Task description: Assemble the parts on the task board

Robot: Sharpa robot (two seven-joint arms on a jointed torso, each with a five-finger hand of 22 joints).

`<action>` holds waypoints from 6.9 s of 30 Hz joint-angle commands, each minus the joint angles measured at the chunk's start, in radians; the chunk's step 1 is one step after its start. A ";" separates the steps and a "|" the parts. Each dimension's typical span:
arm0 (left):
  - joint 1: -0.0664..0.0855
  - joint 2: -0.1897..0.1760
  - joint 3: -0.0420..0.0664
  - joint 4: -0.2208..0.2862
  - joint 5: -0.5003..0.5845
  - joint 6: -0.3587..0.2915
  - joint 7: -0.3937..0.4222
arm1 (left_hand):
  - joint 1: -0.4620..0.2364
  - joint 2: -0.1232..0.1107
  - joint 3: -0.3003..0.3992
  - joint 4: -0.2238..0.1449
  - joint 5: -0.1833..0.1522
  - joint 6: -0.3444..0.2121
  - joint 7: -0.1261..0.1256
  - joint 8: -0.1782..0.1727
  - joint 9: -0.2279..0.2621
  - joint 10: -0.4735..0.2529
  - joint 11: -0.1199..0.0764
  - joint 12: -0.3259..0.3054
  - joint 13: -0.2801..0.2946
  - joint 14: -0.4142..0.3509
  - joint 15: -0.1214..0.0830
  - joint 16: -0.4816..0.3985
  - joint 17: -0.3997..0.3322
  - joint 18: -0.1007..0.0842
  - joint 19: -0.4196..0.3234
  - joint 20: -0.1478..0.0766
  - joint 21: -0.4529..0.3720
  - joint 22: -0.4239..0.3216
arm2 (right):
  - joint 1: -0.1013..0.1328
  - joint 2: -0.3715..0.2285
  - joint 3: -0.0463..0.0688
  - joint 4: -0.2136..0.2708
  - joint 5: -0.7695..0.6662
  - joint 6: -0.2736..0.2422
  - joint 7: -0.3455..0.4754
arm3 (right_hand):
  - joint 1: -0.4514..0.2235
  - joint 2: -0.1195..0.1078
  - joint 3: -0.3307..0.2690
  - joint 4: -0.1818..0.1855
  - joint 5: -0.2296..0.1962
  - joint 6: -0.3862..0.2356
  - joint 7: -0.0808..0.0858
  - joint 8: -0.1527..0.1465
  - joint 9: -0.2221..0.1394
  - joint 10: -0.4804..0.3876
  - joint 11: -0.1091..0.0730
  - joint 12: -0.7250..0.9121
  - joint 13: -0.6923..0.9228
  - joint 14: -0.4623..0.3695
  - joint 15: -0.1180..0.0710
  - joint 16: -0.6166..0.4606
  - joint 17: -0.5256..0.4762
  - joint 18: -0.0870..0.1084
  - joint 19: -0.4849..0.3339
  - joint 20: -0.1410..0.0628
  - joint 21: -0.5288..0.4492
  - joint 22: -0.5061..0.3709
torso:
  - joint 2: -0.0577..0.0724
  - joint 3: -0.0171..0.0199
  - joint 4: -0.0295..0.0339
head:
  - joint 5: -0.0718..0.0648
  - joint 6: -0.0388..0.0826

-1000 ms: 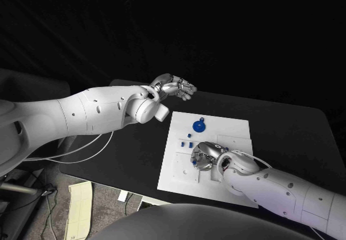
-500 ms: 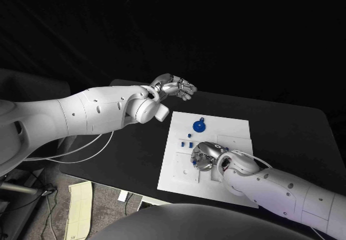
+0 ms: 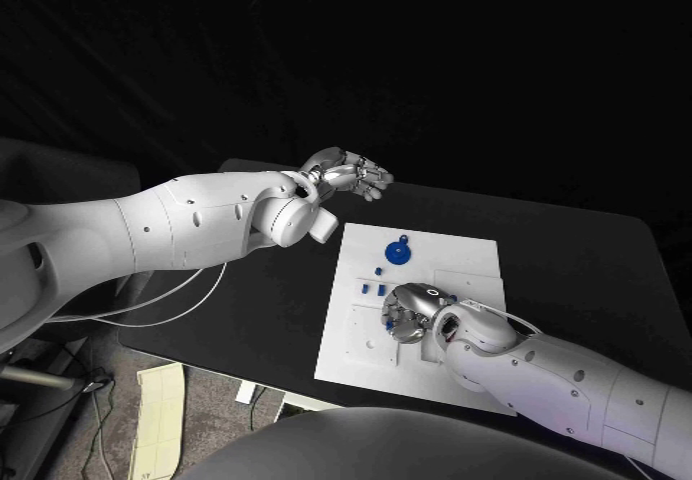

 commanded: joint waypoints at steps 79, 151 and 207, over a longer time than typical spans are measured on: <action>0.001 -0.002 0.001 -0.002 -0.002 0.000 0.001 | 0.010 -0.006 0.001 0.003 -0.001 -0.010 -0.001 0.008 -0.002 0.003 0.002 -0.006 -0.003 0.008 0.002 -0.012 0.009 0.015 0.007 0.003 -0.006 0.005 | 0.018 -0.070 -0.003 0.095 -0.042 -0.098 0.009 | -0.055 -0.102 -0.277 -0.008 0.120 -0.182 0.077 -0.110 -0.021 -0.171 0.063 -0.063 0.015 -0.088 0.057 -0.008 0.000 0.085 -0.072 0.007 -0.019 0.019 | 0.000 0.0002 -0.0004 | -0.012 0.000; 0.000 -0.027 0.000 -0.008 0.004 0.013 0.007 | 0.004 -0.004 -0.003 0.005 -0.002 -0.012 0.000 0.008 -0.003 0.002 0.003 -0.009 -0.004 0.009 0.003 -0.018 0.015 0.014 0.007 0.003 -0.009 0.008 | 0.106 -0.223 0.052 0.088 -0.227 0.142 0.018 | 0.013 -0.032 -0.131 0.051 0.003 -0.113 0.054 -0.049 -0.026 -0.132 0.057 -0.040 -0.111 -0.037 0.051 0.018 -0.051 0.085 -0.011 0.020 -0.025 0.010 | 0.001 0.0012 -0.0005 | -0.086 0.067; 0.000 -0.026 0.000 -0.011 0.004 0.014 0.005 | 0.002 -0.003 -0.004 0.007 -0.002 -0.014 0.001 0.009 -0.004 0.000 0.004 -0.010 -0.005 0.009 0.003 -0.022 0.020 0.015 0.007 0.003 -0.012 0.010 | 0.091 -0.216 0.046 0.066 -0.190 0.047 0.002 | -0.017 0.010 -0.037 0.055 0.003 -0.013 0.014 0.000 -0.006 -0.016 0.010 0.014 -0.097 -0.021 0.005 0.022 -0.054 0.085 0.001 -0.002 0.001 0.018 | -0.001 0.0007 -0.0014 | -0.084 0.054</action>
